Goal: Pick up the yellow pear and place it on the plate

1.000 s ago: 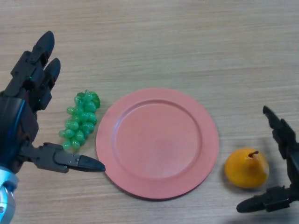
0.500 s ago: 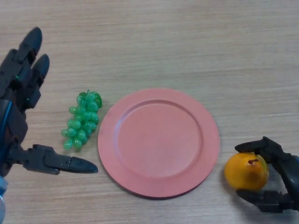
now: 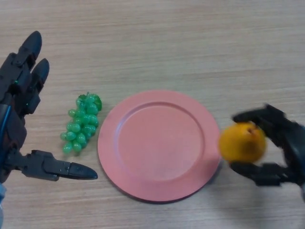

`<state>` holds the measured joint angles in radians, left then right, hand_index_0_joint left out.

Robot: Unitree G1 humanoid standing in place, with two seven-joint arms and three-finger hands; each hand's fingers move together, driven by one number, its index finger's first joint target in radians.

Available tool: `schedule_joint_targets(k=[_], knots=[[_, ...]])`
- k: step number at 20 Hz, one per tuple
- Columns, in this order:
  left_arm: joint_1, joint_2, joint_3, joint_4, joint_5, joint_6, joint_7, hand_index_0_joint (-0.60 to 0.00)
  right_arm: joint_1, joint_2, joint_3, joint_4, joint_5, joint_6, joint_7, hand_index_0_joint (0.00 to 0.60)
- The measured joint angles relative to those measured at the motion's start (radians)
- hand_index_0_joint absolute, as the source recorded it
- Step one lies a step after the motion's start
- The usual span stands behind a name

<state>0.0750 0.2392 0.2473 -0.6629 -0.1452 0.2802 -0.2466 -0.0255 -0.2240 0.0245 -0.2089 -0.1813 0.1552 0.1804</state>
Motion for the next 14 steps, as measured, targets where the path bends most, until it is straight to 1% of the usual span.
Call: schedule_joint_targets(k=[2,3,4,6,7,9,10,11,12,13,14], knots=[[0.0,0.0,0.0,0.0,-0.001,0.0,0.0,0.0,-0.074,0.028,0.07,0.03,0.0,0.0,-0.044,0.6],[-0.002,0.0,-0.002,0.0,-0.001,0.0,0.0,0.0,-0.117,0.033,0.118,0.07,0.0,-0.005,-0.067,0.6],[-0.002,0.0,-0.002,0.0,-0.001,0.0,0.0,0.0,-0.146,0.034,0.149,0.121,0.0,-0.027,-0.082,0.6],[-0.004,-0.004,-0.006,0.001,-0.001,0.0,0.001,0.0,-0.194,0.035,0.224,0.241,-0.001,-0.051,-0.14,0.6],[-0.004,-0.007,-0.01,0.001,-0.001,-0.001,0.002,0.0,-0.219,0.035,0.268,0.305,-0.001,-0.056,-0.191,0.6],[-0.002,-0.009,-0.026,0.003,-0.001,-0.002,0.002,0.0,-0.254,0.036,0.317,0.416,-0.008,-0.088,-0.281,0.6],[-0.001,-0.009,-0.029,0.003,-0.001,-0.002,0.002,0.0,-0.265,0.036,0.327,0.453,-0.047,-0.095,-0.293,0.6],[0.0,-0.009,-0.029,0.003,0.0,-0.003,0.002,0.0,-0.269,0.035,0.343,0.482,-0.046,-0.099,-0.314,0.6],[0.001,-0.009,-0.031,0.003,0.0,-0.004,0.002,0.0,-0.269,0.035,0.348,0.493,-0.044,-0.105,-0.315,0.499],[0.001,-0.009,-0.035,0.003,0.0,-0.004,0.002,0.0,-0.269,0.035,0.352,0.5,-0.044,-0.105,-0.315,0.349],[0.001,-0.009,-0.038,0.003,0.0,-0.004,0.002,0.0,-0.269,0.035,0.356,0.502,-0.043,-0.105,-0.315,0.249]])
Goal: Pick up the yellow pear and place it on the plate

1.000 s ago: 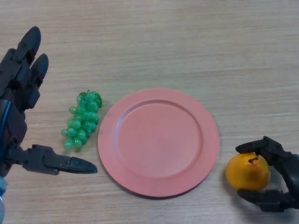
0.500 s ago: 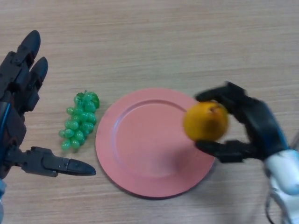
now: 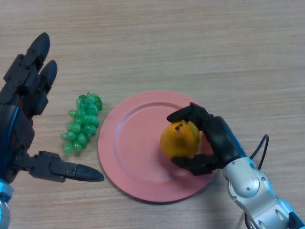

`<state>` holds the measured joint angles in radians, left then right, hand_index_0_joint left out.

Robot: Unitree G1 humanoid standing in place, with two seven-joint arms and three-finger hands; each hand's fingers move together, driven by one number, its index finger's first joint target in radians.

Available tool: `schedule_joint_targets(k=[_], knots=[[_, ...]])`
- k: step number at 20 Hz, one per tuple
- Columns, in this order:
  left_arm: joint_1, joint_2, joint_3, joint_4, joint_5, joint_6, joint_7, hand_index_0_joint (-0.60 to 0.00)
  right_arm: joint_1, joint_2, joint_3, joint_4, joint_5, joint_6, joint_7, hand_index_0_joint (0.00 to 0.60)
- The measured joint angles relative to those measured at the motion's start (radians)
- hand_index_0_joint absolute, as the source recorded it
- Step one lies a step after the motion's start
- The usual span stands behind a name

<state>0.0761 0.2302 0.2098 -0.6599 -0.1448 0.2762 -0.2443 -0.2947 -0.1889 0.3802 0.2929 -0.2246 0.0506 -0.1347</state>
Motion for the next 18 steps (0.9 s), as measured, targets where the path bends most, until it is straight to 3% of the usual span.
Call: schedule_joint_targets(k=[1,2,3,6,9,12,13,15,18], knots=[[0.0,0.0,0.0,0.0,0.0,0.0,0.0,0.0,-0.001,0.0,0.006,0.002,0.001,0.0,0.0,0.098],[0.0,0.0,0.0,0.0,0.0,0.0,0.0,0.0,-0.004,0.0,0.009,0.004,0.007,0.0,0.0,0.018],[0.0,0.0,0.001,0.0,0.001,0.0,0.0,0.0,-0.013,0.0,0.016,0.004,0.035,0.0,0.0,0.0],[-0.001,0.0,0.005,0.0,0.0,0.0,0.0,0.0,-0.021,-0.001,0.021,-0.078,0.048,0.003,0.015,0.0],[-0.004,0.013,0.049,-0.005,0.0,0.002,-0.035,0.0,0.004,0.003,-0.108,-0.324,0.048,0.015,0.144,0.0],[-0.01,0.014,0.07,0.003,-0.001,0.002,-0.036,0.0,0.101,0.004,-0.297,-0.557,0.048,0.081,0.257,0.0],[-0.017,0.014,0.07,0.012,-0.001,0.002,-0.036,0.0,0.144,-0.015,-0.347,-0.634,0.058,0.124,0.288,0.0],[-0.031,0.019,0.068,0.024,-0.002,0.002,-0.036,0.0,0.215,-0.046,-0.415,-0.75,0.103,0.177,0.32,0.0],[-0.061,0.031,0.054,0.039,-0.004,0.003,0.009,0.0,0.314,-0.047,-0.445,-0.897,0.181,0.252,0.353,0.0]])
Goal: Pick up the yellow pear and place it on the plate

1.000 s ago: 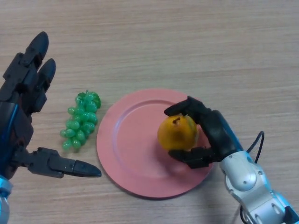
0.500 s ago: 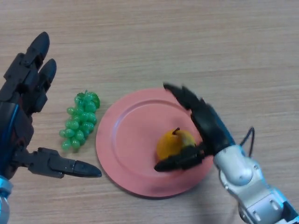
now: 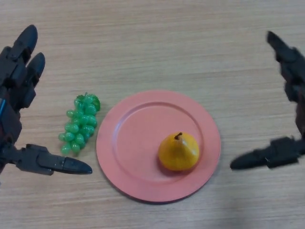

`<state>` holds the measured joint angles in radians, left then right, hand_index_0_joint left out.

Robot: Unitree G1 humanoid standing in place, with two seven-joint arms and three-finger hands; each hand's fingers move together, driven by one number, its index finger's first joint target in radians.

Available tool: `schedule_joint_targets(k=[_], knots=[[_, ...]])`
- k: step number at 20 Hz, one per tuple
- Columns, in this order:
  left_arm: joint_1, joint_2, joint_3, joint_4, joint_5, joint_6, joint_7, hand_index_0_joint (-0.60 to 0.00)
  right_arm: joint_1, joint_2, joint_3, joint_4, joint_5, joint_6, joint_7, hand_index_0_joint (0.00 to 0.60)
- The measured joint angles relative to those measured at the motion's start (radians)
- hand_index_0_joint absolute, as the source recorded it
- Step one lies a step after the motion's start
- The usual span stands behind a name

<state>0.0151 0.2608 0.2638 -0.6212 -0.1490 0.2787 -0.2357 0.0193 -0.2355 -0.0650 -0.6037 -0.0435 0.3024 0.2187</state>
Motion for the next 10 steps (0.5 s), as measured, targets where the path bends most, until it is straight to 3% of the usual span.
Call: schedule_joint_targets(k=[1,2,7,10], knots=[[-0.014,0.0,-0.023,0.017,0.0,0.0,0.062,0.0,0.026,0.001,0.008,-0.022,0.005,0.013,0.027,0.0],[-0.015,0.0,-0.03,0.02,0.0,0.0,0.071,0.0,0.044,0.003,0.011,-0.05,0.011,0.044,0.032,0.0],[-0.047,0.004,-0.105,0.044,0.021,0.036,0.076,0.0,0.078,0.011,0.038,-0.149,0.024,0.107,0.05,0.0],[-0.047,0.004,-0.099,0.039,0.018,0.048,0.076,0.0,0.088,0.011,0.045,-0.159,0.043,0.129,0.078,0.0]])
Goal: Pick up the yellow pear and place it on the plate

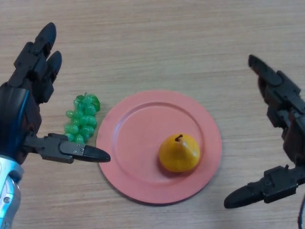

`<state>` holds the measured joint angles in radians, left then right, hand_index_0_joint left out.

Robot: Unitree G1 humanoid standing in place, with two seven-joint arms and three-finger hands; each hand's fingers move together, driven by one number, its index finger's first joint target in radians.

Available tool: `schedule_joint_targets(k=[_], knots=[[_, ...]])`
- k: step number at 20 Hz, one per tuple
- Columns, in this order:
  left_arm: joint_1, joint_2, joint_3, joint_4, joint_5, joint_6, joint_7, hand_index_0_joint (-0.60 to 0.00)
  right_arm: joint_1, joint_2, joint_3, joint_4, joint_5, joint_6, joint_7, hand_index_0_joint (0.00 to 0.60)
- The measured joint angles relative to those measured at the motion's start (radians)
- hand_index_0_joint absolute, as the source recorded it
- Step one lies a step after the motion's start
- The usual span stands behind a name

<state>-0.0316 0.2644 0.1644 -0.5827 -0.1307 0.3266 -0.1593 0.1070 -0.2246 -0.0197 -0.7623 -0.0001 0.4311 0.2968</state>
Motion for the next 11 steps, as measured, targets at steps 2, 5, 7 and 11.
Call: schedule_joint_targets(k=[2,5,7,11], knots=[[0.001,0.0,0.005,0.0,0.0,0.0,0.0,0.0,0.0,0.0,-0.001,0.003,0.002,0.003,0.005,0.0],[0.002,0.0,0.004,0.003,0.0,0.0,0.0,0.0,-0.004,0.0,-0.006,0.003,0.004,0.013,0.005,0.0],[0.001,0.0,0.004,0.007,0.0,0.0,0.0,0.0,-0.015,0.0,-0.007,0.003,0.01,0.021,0.005,0.0],[0.013,0.0,0.004,0.009,0.0,0.0,-0.001,0.0,-0.04,-0.004,-0.02,0.024,0.049,0.02,0.023,0.0]])
